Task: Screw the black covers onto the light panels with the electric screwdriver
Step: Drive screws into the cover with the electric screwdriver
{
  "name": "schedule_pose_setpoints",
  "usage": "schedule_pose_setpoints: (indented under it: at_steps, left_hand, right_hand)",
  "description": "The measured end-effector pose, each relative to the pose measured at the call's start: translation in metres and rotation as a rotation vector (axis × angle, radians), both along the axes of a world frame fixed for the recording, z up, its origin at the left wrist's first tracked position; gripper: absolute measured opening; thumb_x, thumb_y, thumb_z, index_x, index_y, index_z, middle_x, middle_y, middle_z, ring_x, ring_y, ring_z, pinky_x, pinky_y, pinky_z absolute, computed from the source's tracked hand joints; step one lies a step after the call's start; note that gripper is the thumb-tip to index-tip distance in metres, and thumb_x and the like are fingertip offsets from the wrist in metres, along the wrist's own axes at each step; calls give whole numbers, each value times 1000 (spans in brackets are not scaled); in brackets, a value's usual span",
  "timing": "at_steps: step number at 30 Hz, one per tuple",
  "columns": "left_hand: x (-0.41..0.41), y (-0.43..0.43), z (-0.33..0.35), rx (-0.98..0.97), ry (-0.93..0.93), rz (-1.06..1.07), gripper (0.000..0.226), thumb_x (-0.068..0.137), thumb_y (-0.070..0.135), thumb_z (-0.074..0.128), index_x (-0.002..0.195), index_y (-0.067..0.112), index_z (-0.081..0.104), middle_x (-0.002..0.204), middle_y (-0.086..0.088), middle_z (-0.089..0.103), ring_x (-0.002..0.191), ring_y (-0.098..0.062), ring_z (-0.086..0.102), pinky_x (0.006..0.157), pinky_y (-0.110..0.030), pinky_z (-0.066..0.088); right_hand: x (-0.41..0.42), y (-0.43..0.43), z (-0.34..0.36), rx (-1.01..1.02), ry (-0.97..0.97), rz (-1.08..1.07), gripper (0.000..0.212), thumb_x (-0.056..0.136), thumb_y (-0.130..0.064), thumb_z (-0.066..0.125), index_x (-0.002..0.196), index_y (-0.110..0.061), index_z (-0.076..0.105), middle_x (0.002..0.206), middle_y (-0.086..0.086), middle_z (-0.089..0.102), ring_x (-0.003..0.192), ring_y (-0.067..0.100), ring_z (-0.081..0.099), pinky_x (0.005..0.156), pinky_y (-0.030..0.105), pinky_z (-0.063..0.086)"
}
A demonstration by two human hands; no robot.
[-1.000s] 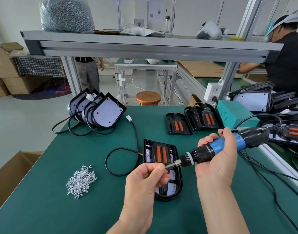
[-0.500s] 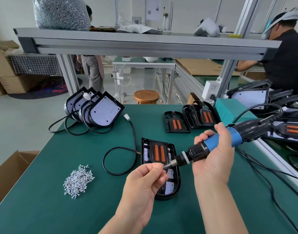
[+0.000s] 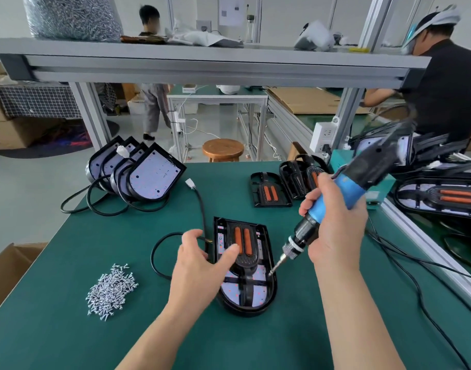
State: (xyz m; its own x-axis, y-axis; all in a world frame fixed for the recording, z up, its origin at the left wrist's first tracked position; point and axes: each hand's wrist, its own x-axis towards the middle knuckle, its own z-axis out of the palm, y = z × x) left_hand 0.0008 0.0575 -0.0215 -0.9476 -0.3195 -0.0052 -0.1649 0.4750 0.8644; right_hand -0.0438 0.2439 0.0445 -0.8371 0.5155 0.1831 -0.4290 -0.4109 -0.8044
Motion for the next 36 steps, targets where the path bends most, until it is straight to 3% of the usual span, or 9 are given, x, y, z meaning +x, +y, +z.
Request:
schedule_pose_setpoints:
  at_steps: [3, 6, 9, 16, 24, 36]
  left_hand:
    - [-12, 8, -9, -8, -179, -104, 80, 76, 55, 74, 134, 16, 36, 102, 6, 60, 101, -18, 56, 86, -33, 45]
    - [-16, 10, -12, 52, -221, -104, 60, 76, 48, 77, 115, 14, 48, 108, -1, 64, 103, -21, 59, 94, -43, 50]
    - [-15, 9, -10, 105, -222, -111, 53, 73, 47, 78, 107, 17, 50, 104, 0, 66, 99, -20, 62, 92, -46, 52]
    - [-10, 11, -3, 131, -220, -107, 66, 57, 57, 70, 109, 22, 51, 99, 5, 68, 96, -18, 64, 90, -47, 54]
    - [-11, 12, -6, 139, -194, -105, 56, 66, 51, 76, 107, 22, 51, 99, 6, 68, 96, -18, 64, 90, -46, 53]
    - [-14, 12, -16, 184, -152, -89, 45, 74, 40, 82, 105, 25, 53, 96, 10, 70, 93, -14, 66, 89, -42, 54]
  right_hand:
    - [-5, -6, -14, 95, -60, 15, 16, 92, -12, 72, 88, -13, 56, 59, 3, 57, 45, 18, 51, 47, 27, 46]
    - [-7, -11, -24, 101, -73, 38, 15, 89, -15, 73, 92, -12, 58, 60, 2, 57, 46, 18, 52, 48, 28, 47]
    - [-9, -13, -25, 103, -57, 29, 15, 88, -16, 72, 90, -14, 57, 60, 2, 58, 46, 18, 52, 48, 28, 48]
    - [-13, -18, -25, 122, -51, 54, 13, 93, -8, 70, 95, -8, 57, 62, 4, 56, 47, 19, 51, 50, 28, 48]
    - [-12, -23, -29, 176, -37, 107, 11, 94, -8, 70, 94, -10, 59, 67, 8, 55, 51, 20, 51, 50, 28, 49]
    - [-17, -22, -37, 280, -15, 180, 19, 82, -19, 68, 85, -13, 50, 53, 4, 51, 46, 19, 48, 55, 28, 47]
